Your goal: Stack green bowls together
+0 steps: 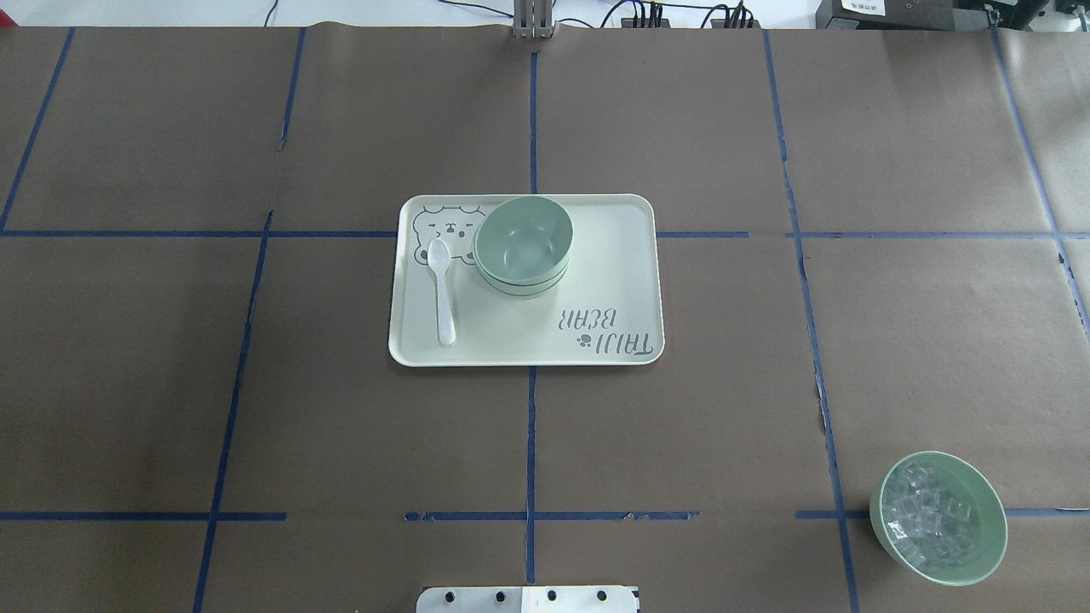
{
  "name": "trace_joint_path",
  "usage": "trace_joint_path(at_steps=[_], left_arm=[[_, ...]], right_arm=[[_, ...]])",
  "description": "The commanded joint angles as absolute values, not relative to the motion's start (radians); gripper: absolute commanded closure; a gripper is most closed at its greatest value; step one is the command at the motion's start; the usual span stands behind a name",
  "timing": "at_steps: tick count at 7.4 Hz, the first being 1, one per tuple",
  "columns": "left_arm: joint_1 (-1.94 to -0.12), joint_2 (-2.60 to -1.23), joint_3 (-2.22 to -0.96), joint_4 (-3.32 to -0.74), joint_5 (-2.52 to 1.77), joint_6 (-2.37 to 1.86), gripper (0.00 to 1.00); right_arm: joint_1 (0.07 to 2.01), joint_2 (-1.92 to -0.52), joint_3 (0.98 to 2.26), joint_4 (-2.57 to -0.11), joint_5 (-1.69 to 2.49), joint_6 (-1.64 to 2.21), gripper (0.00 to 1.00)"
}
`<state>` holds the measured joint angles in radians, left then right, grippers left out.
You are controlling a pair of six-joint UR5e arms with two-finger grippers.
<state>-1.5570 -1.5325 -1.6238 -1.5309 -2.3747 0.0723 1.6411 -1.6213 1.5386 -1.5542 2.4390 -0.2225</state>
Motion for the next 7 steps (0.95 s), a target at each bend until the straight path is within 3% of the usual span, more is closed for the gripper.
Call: trace_joint_path(at_steps=[1,7], left_arm=[[-1.557,-1.532,-1.626,-1.531,-2.375,0.072,0.00],[-1.557,-1.535,-1.626,-1.531,-2.375,0.071,0.00]], right_arm=[[1.641,-1.620,1.540,-1.554,2.439,-0.222,0.00],[1.646,-1.621,1.549,-1.554,2.439,-0.221,0.00]])
